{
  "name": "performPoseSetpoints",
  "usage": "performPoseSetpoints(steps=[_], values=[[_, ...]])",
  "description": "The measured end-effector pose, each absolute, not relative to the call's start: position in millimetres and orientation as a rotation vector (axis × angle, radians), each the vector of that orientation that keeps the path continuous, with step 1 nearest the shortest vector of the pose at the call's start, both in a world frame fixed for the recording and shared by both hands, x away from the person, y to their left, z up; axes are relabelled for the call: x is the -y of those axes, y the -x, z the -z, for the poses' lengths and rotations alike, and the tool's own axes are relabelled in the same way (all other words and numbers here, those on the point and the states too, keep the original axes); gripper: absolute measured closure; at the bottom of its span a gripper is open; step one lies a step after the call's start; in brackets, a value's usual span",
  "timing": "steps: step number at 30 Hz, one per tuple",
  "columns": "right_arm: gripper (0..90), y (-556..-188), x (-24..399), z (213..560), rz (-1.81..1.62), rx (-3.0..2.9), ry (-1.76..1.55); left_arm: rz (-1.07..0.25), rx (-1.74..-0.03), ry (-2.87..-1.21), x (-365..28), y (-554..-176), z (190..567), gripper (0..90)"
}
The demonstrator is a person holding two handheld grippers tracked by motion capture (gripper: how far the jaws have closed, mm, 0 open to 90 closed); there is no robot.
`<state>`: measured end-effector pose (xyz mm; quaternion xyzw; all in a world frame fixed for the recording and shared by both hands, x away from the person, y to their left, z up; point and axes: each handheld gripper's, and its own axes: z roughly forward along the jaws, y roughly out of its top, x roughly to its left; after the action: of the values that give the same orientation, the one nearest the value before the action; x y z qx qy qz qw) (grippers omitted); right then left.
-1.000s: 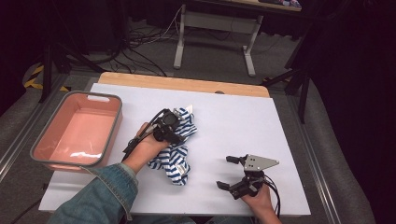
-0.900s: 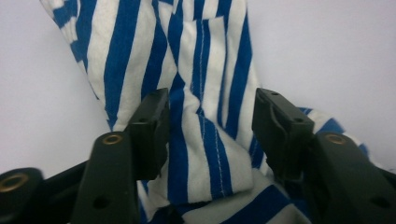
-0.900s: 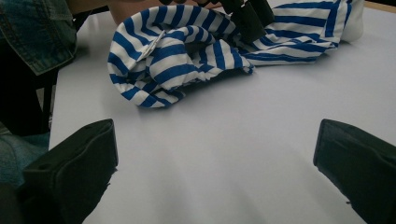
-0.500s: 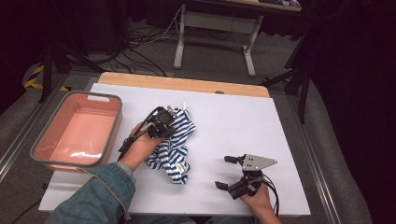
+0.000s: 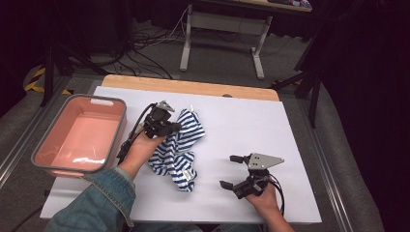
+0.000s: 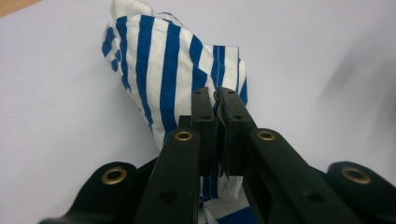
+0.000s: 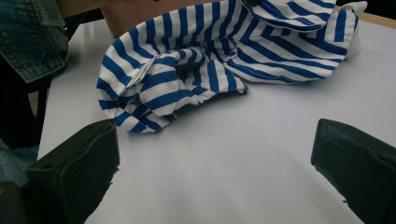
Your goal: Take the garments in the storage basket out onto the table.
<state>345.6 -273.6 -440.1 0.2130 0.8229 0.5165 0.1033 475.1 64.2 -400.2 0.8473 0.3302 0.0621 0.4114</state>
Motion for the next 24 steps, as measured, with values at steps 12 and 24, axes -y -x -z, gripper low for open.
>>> performPoseSetpoints(steps=[12,24], values=[[1.9,-361.7,261.1,436.9,-1.534,-2.436,-0.641,-0.171,-0.918,-2.101,-87.1,-479.5,407.0,85.6],[1.9,-365.4,262.2,437.6,-1.523,-2.443,-0.648,-0.230,-1.049,-2.079,-105.6,-484.9,414.1,72.2]])
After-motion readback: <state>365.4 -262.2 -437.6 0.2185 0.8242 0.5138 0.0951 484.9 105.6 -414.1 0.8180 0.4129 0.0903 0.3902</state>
